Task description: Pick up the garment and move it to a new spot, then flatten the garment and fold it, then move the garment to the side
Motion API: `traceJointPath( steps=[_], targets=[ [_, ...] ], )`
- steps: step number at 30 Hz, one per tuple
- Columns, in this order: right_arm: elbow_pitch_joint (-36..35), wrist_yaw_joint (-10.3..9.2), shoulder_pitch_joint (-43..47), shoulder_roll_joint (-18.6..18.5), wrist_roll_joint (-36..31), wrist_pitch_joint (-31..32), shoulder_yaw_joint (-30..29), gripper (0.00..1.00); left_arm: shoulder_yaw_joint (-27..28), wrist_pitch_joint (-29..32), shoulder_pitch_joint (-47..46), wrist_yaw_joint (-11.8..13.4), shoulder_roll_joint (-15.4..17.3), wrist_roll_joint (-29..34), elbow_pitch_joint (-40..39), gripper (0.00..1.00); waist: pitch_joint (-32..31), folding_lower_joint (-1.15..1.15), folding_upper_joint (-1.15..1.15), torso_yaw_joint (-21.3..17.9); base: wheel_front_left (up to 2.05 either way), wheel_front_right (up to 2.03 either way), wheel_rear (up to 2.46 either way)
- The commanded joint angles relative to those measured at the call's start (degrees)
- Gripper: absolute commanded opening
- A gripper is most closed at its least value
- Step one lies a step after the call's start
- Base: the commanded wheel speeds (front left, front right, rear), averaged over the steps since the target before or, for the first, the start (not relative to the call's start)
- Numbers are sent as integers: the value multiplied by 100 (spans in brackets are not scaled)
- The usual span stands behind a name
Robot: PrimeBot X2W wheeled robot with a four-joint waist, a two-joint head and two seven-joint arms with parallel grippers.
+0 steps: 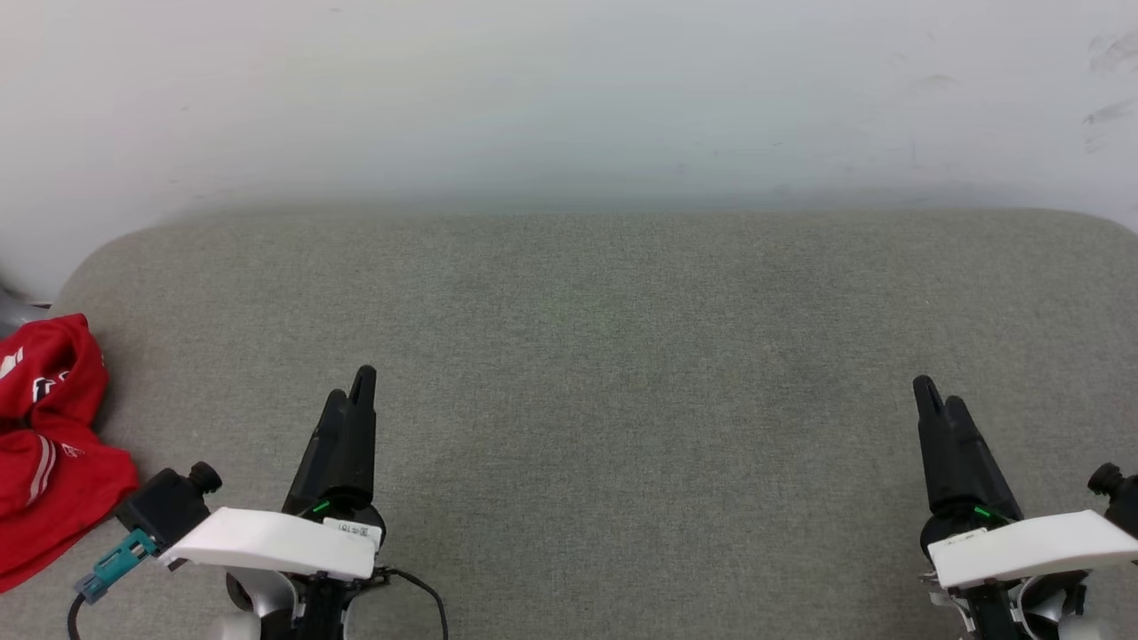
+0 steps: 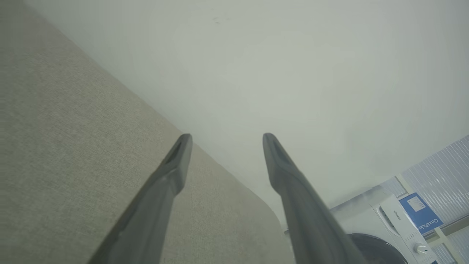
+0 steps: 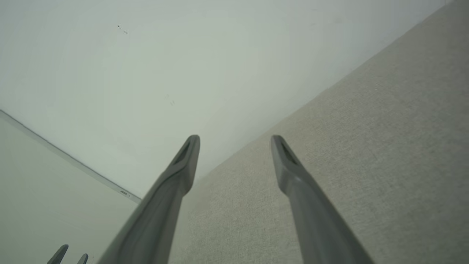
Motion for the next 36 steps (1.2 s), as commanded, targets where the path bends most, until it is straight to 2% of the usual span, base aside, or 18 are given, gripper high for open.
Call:
traceJointPath(
  steps=[1,10,21,36],
  targets=[
    [-207,0,2,-10,-488,-42,17,100,-26,-89,-23,0,96,496,-148,100,3,0,0,3,0,0,0],
    [-437,0,127,1,-1639,14,-94,100,-27,-250,53,0,184,1538,-110,100,-4,0,0,25,0,0,0],
    [-694,0,291,8,-2717,71,-173,100,-60,-436,136,27,290,2563,-69,100,-20,0,0,31,0,0,0],
    [-889,0,405,10,-3603,163,-210,100,-215,-641,169,75,389,3469,8,100,-13,0,0,41,0,0,0]
  ],
)
